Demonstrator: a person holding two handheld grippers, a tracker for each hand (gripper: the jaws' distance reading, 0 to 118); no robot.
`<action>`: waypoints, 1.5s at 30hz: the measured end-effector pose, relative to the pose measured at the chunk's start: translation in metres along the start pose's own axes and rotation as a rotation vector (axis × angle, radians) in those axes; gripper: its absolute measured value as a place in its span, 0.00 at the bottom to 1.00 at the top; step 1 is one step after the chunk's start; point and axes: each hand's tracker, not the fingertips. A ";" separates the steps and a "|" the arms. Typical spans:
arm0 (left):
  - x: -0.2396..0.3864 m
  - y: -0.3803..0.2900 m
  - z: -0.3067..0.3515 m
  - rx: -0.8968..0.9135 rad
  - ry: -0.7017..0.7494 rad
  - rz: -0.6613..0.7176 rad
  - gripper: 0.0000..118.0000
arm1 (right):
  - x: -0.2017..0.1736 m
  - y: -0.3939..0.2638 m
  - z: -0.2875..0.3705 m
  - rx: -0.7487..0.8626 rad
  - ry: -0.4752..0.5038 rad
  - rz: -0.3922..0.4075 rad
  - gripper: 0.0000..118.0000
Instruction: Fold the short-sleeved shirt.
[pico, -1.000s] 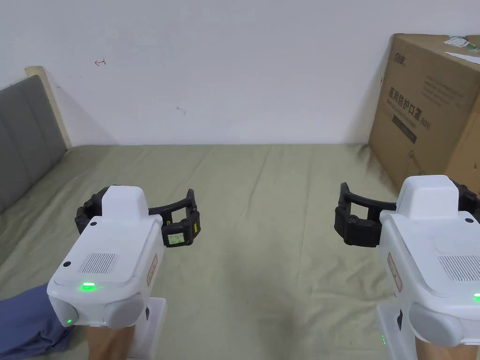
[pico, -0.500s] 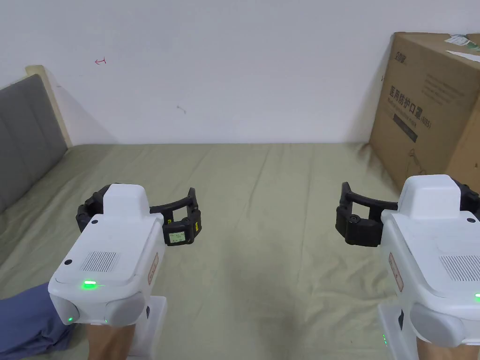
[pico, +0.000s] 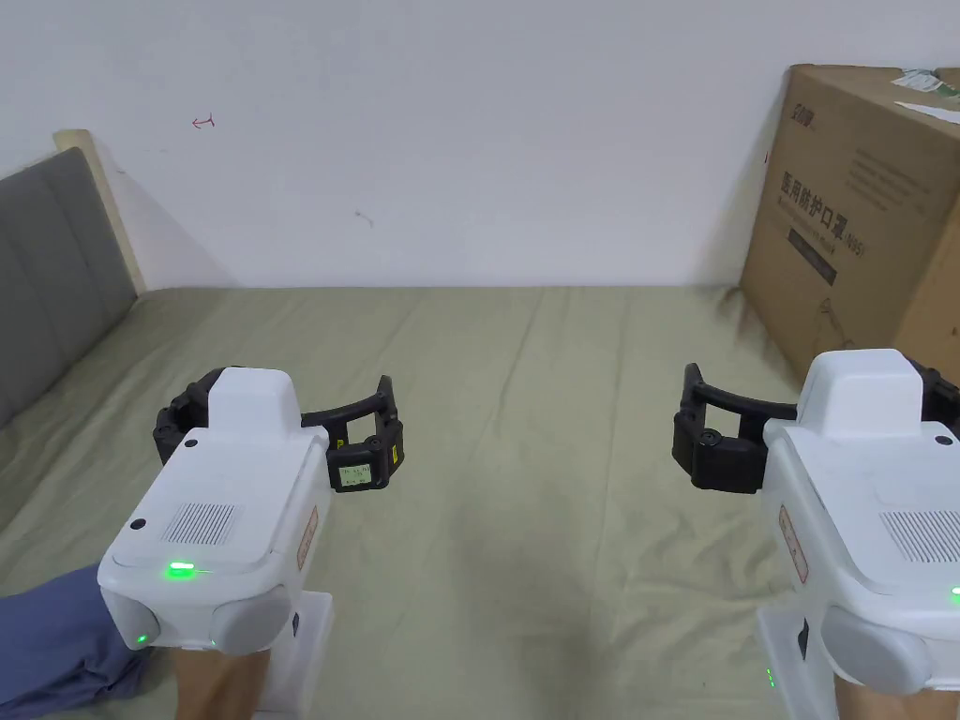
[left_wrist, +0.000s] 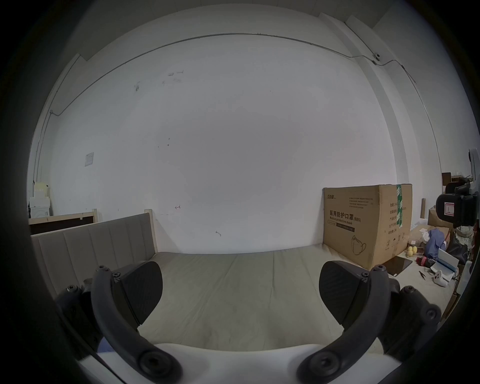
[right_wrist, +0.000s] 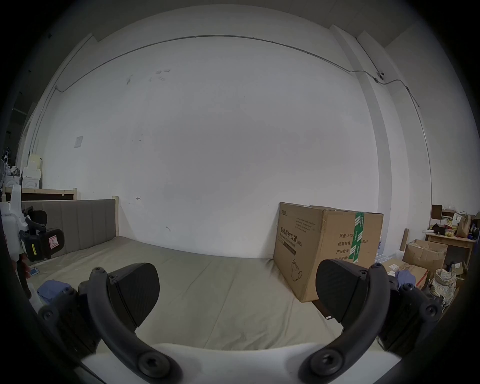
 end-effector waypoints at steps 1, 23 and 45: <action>0.000 0.000 0.000 0.000 0.000 0.000 1.00 | 0.000 0.000 0.000 0.000 -0.001 0.000 1.00; -0.004 0.000 0.000 -0.005 0.001 0.017 1.00 | 0.000 0.007 -0.008 -0.092 -0.011 -0.013 1.00; -0.004 0.008 0.004 0.012 -0.020 0.023 1.00 | 0.008 0.023 -0.032 -0.631 -0.069 -0.320 0.99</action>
